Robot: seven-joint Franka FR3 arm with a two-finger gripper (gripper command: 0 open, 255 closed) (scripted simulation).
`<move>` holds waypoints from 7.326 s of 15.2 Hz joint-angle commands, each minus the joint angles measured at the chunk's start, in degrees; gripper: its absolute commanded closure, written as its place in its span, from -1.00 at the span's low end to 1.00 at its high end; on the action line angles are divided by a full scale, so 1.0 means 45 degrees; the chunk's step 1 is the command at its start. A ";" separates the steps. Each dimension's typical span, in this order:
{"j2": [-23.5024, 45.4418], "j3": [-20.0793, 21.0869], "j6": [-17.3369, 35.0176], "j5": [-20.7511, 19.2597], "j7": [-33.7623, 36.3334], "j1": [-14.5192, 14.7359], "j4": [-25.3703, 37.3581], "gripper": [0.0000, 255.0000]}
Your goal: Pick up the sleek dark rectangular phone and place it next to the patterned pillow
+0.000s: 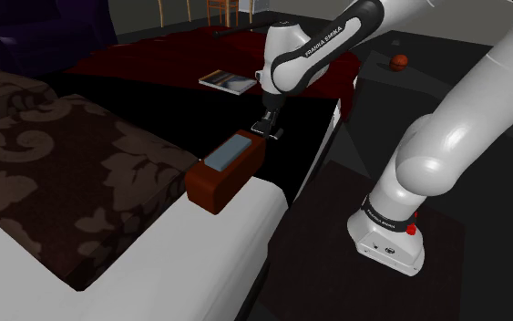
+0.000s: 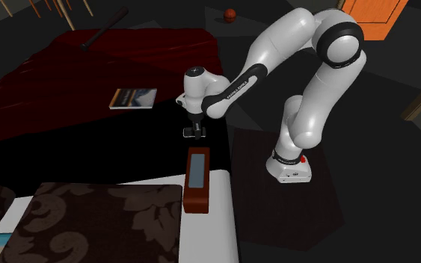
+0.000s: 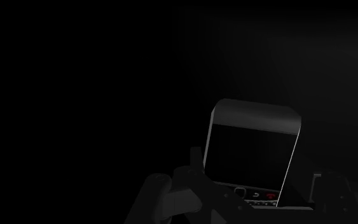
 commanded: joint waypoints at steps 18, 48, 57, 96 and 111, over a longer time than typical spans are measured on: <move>-0.1670 0.0066 -0.2937 0.0085 -0.0118 0.0019 0.1247 1.00; -0.2769 0.0212 -0.8204 0.0251 -0.0346 0.0079 0.5418 1.00; -0.1107 0.2060 -0.8224 0.0791 0.2272 0.1058 0.6971 1.00; 0.3072 0.4030 -0.4048 0.0165 0.5944 0.2278 0.6746 1.00; 0.4250 0.3979 -0.1809 -0.0334 0.6384 0.2317 0.5630 1.00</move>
